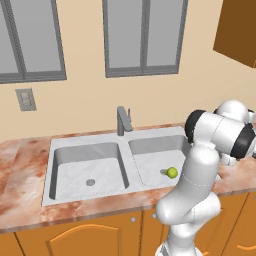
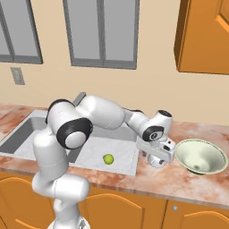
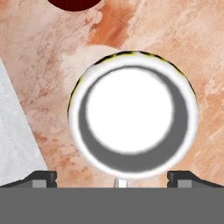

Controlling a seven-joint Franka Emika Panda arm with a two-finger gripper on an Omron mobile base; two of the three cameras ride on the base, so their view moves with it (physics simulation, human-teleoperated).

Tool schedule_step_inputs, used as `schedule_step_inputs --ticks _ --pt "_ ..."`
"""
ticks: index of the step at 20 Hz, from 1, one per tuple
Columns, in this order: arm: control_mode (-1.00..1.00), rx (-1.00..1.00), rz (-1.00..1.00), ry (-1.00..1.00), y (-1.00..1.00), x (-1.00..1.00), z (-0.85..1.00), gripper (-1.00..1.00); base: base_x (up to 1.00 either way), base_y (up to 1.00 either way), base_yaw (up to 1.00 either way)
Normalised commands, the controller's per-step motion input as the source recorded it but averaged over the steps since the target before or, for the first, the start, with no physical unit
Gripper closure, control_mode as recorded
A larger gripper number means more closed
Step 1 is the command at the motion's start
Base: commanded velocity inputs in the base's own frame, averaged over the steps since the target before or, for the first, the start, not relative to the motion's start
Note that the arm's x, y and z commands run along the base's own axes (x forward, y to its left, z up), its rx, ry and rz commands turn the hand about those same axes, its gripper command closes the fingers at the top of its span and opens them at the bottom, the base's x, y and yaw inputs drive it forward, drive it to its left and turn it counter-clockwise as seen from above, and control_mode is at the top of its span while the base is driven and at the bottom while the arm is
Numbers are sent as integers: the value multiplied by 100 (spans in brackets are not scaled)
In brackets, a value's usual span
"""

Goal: Clear the mugs and bowl far away from the sink.

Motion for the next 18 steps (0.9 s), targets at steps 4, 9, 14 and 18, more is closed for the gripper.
schedule_step_inputs --ticks 4,9,14,18 --pt "-100 0 0 0 0 0 -5 -100 0 0 0" --pt "-100 0 0 0 0 0 -11 -100 0 0 0" --pt "-100 0 0 0 -1 0 -9 -100 0 0 0" --pt "-100 0 0 0 0 0 -1 -100 0 0 0"
